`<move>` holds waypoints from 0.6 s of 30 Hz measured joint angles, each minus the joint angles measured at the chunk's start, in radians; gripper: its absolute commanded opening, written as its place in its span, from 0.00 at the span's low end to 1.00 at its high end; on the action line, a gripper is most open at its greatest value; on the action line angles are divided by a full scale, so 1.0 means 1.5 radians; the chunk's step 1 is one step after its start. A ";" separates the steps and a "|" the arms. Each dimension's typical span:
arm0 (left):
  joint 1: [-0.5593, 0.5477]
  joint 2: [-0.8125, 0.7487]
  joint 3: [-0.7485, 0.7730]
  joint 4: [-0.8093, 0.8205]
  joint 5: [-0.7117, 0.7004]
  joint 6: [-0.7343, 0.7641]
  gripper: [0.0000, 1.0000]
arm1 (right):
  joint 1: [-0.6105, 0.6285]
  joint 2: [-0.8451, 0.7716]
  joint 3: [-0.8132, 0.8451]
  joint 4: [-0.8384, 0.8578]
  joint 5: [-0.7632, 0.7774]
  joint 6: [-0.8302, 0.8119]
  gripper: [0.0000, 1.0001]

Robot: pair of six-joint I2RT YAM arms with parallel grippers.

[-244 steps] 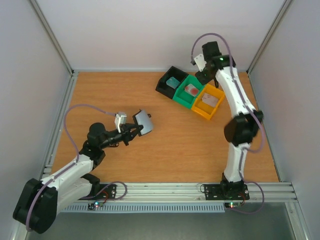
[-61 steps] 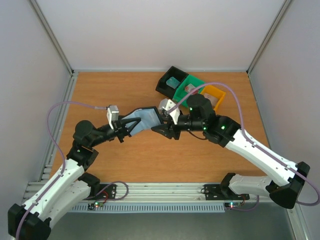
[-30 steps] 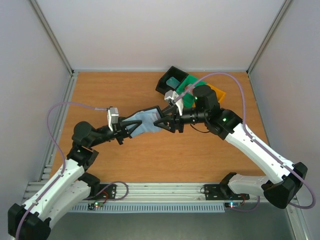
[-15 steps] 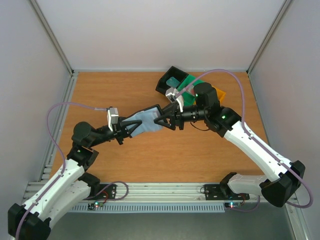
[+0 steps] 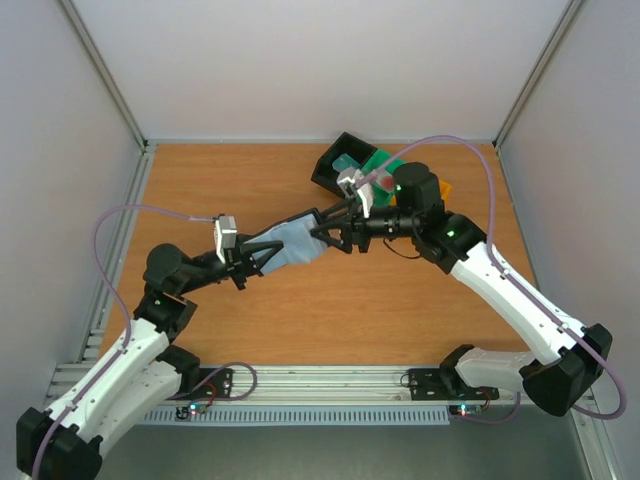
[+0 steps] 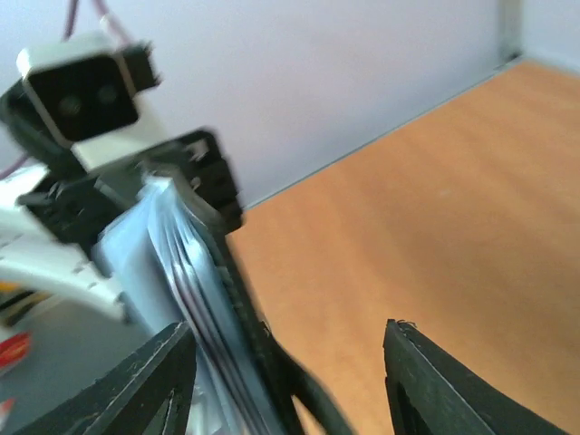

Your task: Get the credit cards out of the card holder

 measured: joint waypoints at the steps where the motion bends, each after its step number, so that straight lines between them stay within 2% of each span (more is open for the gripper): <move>1: 0.000 -0.001 -0.002 -0.003 0.001 0.000 0.00 | -0.007 -0.003 0.000 0.007 0.023 0.003 0.61; 3: 0.002 -0.001 -0.008 -0.012 0.002 0.000 0.00 | -0.019 -0.011 0.000 0.020 0.060 0.006 0.65; 7: 0.002 -0.001 -0.012 -0.026 0.004 0.001 0.00 | -0.026 -0.028 0.000 0.033 0.096 0.001 0.64; 11: 0.002 -0.001 -0.012 -0.028 0.004 0.001 0.00 | -0.026 -0.037 0.000 0.020 0.057 -0.026 0.68; 18: 0.002 -0.001 -0.012 -0.028 0.004 0.001 0.00 | -0.017 -0.036 0.002 -0.024 0.006 -0.066 0.83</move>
